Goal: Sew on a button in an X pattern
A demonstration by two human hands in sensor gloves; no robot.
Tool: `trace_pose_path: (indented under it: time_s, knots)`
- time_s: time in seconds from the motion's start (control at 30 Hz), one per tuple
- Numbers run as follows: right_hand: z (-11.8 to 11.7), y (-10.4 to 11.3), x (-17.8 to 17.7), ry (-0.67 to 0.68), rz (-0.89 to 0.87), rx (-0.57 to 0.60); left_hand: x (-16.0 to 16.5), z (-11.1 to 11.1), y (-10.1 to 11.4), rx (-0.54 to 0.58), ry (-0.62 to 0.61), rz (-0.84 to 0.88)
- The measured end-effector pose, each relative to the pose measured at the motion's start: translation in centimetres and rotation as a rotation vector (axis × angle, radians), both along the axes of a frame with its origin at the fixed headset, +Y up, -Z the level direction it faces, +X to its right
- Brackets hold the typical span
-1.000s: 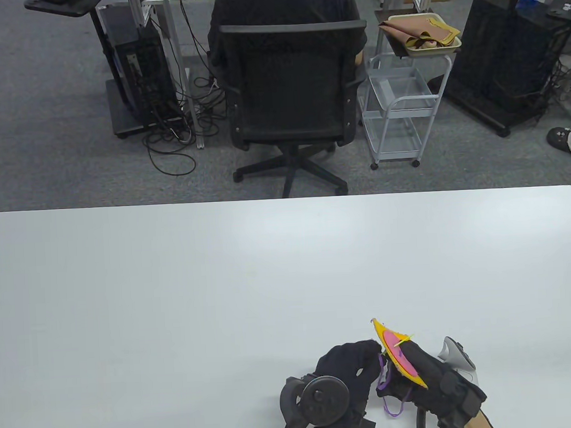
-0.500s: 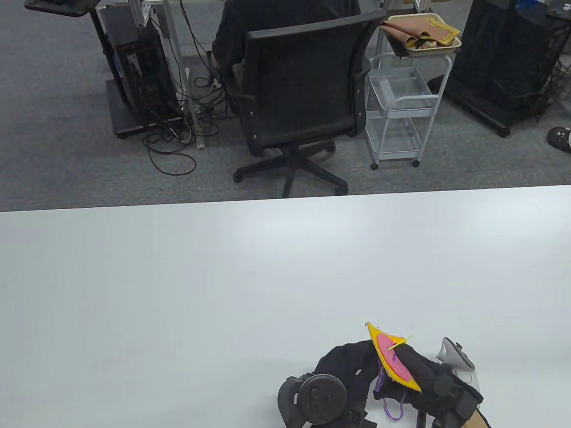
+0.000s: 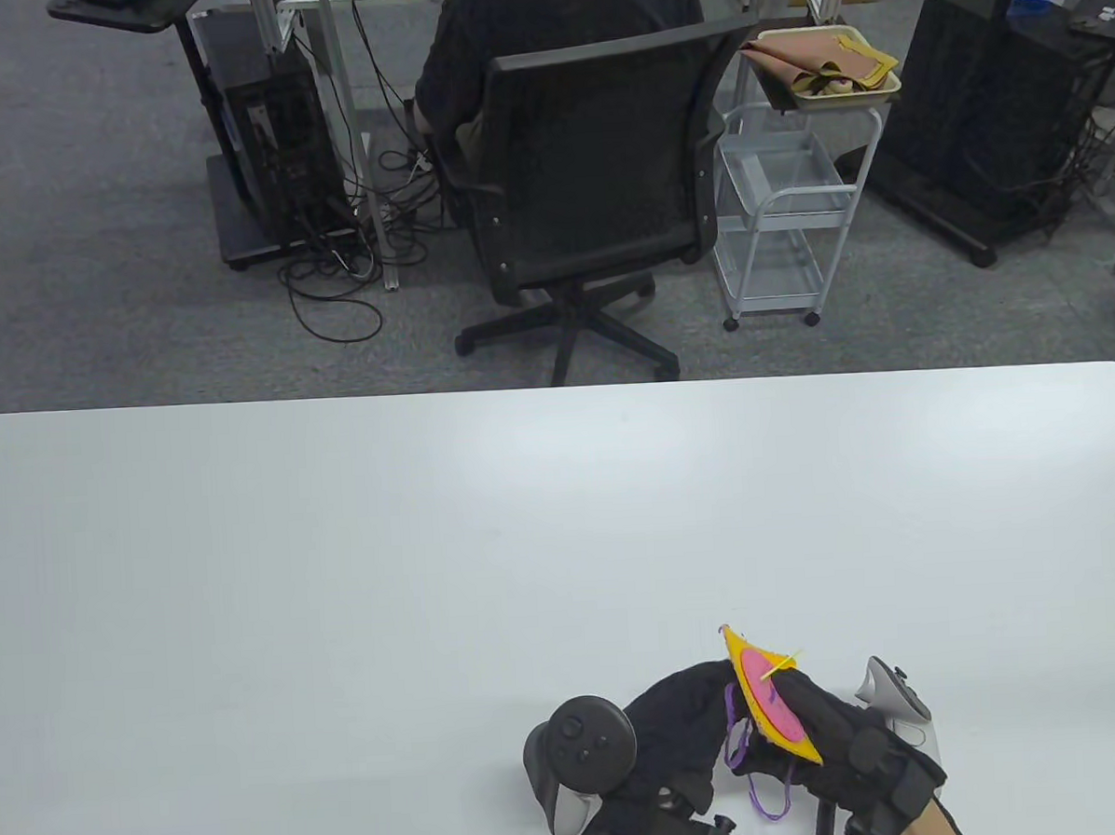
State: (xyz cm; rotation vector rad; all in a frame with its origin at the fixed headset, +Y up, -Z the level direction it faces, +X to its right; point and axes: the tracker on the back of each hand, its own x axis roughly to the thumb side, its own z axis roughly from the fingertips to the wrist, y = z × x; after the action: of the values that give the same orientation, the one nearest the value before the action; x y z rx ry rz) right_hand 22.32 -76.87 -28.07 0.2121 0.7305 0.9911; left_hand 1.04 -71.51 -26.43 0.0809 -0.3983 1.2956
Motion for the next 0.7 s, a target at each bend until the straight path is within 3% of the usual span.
trace_pose_path:
  time_s: [0.3, 0.7]
  knots:
    - [-0.1, 0.2, 0.4, -0.012, 0.023, 0.027, 0.0, -0.5, -0.9, -0.122, -0.131, 0.154]
    - [-0.3, 0.5, 0.6, -0.006, 0.015, 0.056, 0.2, -0.7, -1.4, -0.185, -0.219, 0.244]
